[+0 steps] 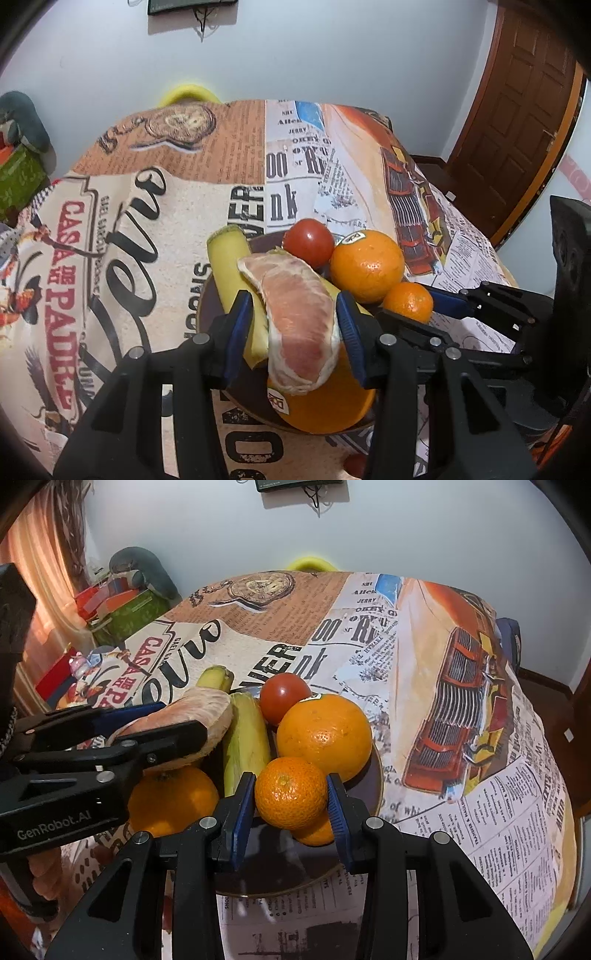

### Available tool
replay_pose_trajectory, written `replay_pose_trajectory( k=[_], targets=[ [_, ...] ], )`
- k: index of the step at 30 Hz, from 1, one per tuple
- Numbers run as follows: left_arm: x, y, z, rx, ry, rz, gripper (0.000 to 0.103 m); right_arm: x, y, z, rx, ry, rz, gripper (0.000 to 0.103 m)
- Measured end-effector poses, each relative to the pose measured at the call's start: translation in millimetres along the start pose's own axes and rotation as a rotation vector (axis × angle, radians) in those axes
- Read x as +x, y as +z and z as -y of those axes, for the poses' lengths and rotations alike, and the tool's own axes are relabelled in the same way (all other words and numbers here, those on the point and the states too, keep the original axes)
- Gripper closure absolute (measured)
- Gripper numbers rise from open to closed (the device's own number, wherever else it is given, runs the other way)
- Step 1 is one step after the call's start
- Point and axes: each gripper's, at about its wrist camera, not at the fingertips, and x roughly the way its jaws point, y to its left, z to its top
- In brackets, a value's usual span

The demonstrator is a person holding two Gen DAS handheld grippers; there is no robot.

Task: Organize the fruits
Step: 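Carry the pomelo segment with the left tool while the right tool carries the mandarin onto the plate, then grasp a red grape with the left tool while the right tool grasps another grape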

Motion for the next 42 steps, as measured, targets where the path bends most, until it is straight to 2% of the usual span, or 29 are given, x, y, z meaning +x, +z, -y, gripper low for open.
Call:
replay_pose_trajectory(
  k=[13, 27, 33, 42],
  targets=[
    [-46, -4, -6, -0.020, 0.020, 0.053, 0.056, -25, -1, -7, -0.008, -0.029, 0.022, 0.068],
    [-129, -32, -18, -0.037, 0.036, 0.119, 0.056, -81, -12, -41, -0.030, -0.060, 0.072, 0.068],
    [-140, -55, -21, -0.023, 0.053, 0.087, 0.055, -82, -32, -63, -0.044, -0.044, 0.047, 0.067],
    [-118, -93, -35, -0.049, 0.042, -0.021, 0.054, -58, -58, -83, -0.084, -0.026, -0.041, 0.067]
  ],
)
